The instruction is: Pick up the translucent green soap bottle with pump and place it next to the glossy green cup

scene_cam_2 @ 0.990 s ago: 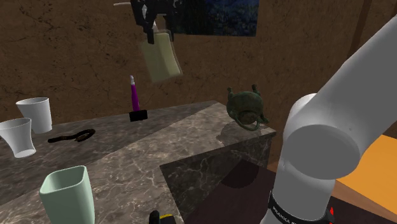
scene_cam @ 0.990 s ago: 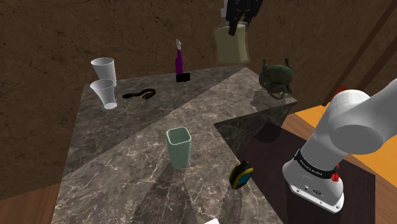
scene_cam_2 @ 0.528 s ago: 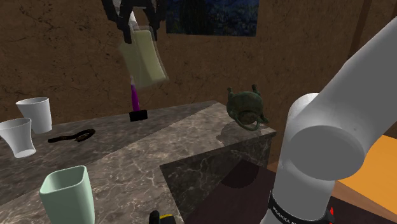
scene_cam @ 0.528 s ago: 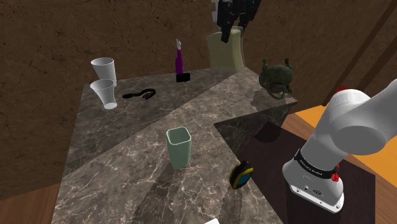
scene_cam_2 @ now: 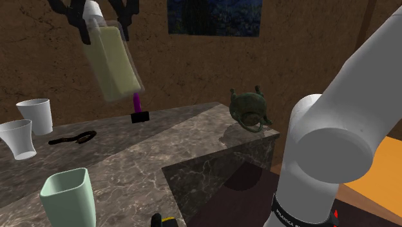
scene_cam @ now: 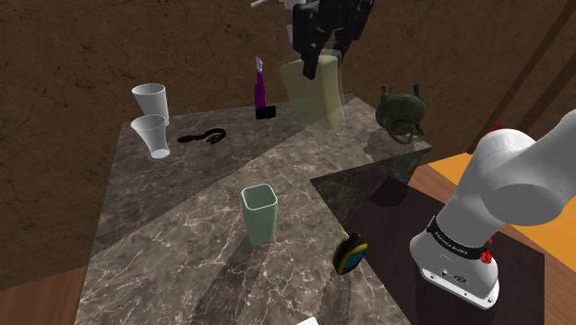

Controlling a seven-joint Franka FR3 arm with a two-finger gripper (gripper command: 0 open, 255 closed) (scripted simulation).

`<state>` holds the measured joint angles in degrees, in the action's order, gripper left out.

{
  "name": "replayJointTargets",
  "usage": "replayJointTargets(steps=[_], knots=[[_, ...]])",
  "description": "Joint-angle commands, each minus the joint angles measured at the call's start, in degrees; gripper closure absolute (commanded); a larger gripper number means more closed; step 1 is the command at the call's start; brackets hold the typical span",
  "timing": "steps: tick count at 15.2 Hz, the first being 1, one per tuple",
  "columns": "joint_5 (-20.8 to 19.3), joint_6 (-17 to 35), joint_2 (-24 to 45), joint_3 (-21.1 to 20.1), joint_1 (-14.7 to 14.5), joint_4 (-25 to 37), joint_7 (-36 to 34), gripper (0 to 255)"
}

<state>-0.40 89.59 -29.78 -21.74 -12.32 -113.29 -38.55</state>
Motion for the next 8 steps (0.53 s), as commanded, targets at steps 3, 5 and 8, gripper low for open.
replayJointTargets(steps=[3, 5, 8], knots=[[0.8, -1.3, 2.9, -5.2, -0.8, 3.8, -6.2, 255], [0.9, -1.9, 4.9, -8.0, -1.0, 6.1, -9.3, 255], [0.4, -2.8, 8.5, -12.4, -1.3, 10.0, -14.3, 255]])
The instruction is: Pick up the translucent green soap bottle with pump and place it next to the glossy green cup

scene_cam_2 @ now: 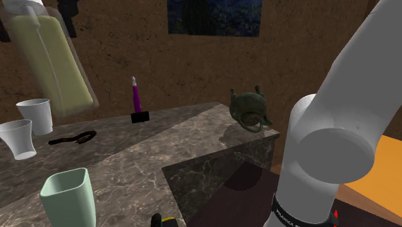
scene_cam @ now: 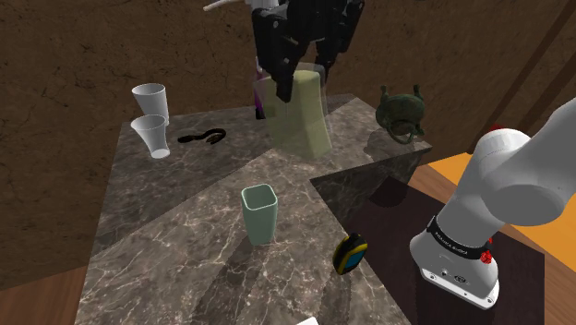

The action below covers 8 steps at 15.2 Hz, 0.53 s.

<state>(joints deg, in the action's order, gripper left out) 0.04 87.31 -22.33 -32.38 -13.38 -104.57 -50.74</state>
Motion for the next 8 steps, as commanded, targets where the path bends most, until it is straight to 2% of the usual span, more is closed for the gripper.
replayJointTargets(steps=[1, 2, 8], knots=[[-0.3, -0.8, 2.4, -3.3, -0.3, 2.8, -3.9, 255], [-0.8, -1.2, 3.9, -4.9, -0.4, 4.3, -5.7, 255], [0.1, 3.5, 2.3, -4.6, -0.9, -1.7, -5.7, 255]])
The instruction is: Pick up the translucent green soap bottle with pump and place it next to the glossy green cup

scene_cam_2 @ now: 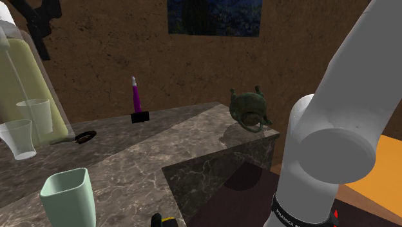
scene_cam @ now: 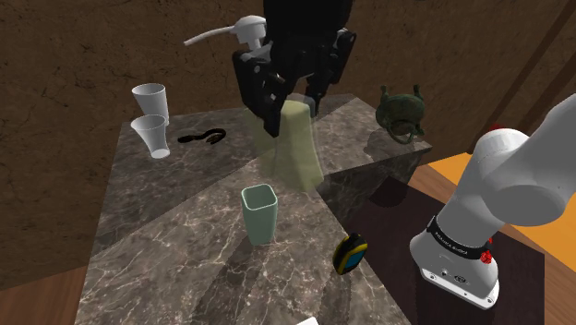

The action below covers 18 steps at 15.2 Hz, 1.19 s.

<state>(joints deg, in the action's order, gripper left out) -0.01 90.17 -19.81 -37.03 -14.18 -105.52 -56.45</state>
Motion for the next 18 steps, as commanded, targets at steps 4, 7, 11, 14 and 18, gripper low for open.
replayJointTargets(steps=[4, 7, 11, 14, 18], knots=[[0.6, 3.7, -1.0, 0.0, -0.4, -4.5, -0.2, 255], [0.8, 5.9, -1.4, -0.1, -0.6, -7.1, -0.4, 255], [1.1, 9.0, -1.7, -0.3, -0.8, -10.5, -0.7, 255], [1.2, 11.2, -1.8, -0.6, -1.0, -12.8, -0.9, 255], [1.3, 14.2, -1.8, -1.0, -1.1, -15.8, -1.4, 255]])
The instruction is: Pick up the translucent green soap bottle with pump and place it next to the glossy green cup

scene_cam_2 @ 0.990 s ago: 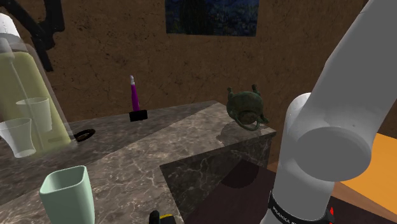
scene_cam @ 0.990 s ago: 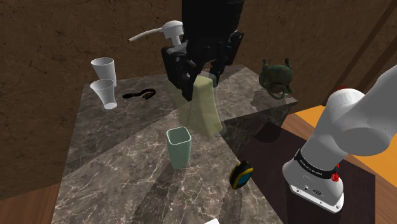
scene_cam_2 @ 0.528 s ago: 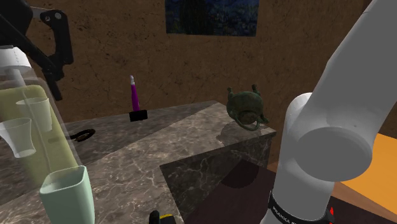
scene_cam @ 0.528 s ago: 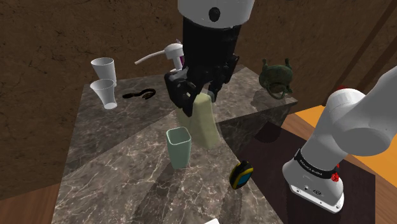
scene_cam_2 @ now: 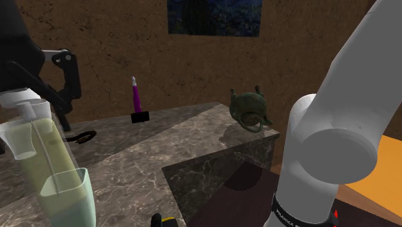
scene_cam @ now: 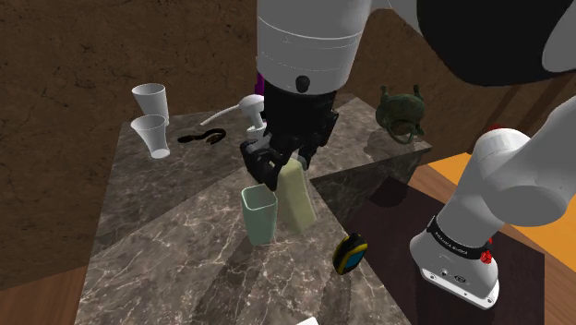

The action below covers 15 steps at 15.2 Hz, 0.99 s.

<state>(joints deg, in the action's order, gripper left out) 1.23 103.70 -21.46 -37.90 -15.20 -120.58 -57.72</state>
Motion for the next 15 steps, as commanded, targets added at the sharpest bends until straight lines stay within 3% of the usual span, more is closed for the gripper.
replayJointTargets(steps=[1, 15], knots=[[0.1, 1.5, 0.0, -0.2, -0.1, -1.5, -0.3, 255], [-0.7, 12.2, 2.3, -2.5, 0.0, -10.3, -2.8, 255]])
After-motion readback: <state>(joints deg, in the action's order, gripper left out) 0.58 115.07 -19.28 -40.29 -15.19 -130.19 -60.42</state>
